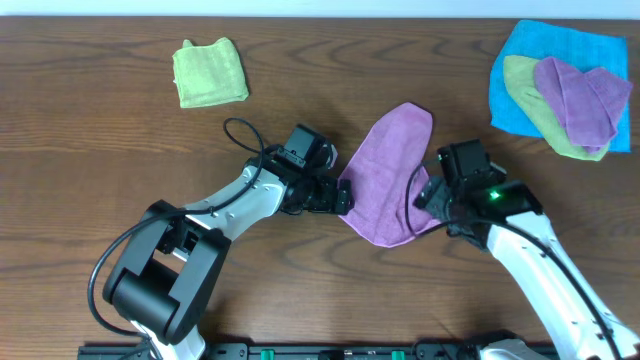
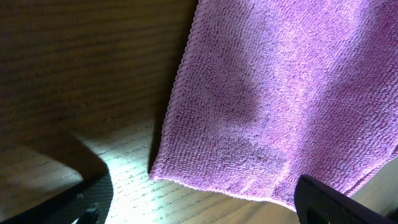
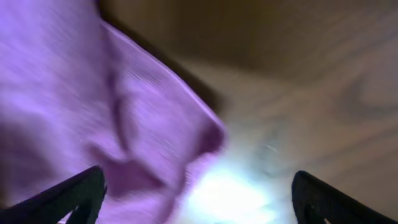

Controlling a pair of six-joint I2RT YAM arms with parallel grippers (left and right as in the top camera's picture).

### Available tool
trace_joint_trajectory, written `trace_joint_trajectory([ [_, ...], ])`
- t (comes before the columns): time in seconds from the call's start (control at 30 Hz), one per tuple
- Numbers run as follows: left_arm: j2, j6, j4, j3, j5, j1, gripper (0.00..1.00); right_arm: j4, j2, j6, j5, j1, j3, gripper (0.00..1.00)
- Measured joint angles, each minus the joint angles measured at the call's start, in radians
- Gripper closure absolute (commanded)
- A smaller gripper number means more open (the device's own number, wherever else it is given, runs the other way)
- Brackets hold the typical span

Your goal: Fold the cloth

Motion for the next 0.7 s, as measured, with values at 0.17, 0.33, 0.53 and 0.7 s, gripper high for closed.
trace_joint_trajectory([
  [0.17, 0.0, 0.0, -0.003, 0.0, 0.001, 0.0, 0.05, 0.076, -0.001, 0.179, -0.043, 0.0, -0.083, 0.11],
  [0.33, 0.0, 0.0, -0.008, 0.001, 0.003, 0.0, 0.05, 0.106, 0.001, 0.294, -0.083, -0.001, -0.19, 0.26],
  [0.53, 0.0, 0.0, -0.009, 0.001, 0.004, 0.0, 0.05, 0.13, 0.001, 0.335, -0.072, -0.003, -0.2, 0.43],
  [0.7, 0.0, 0.0, -0.008, 0.001, 0.004, 0.0, 0.05, 0.144, 0.001, 0.317, -0.02, -0.007, -0.206, 0.74],
])
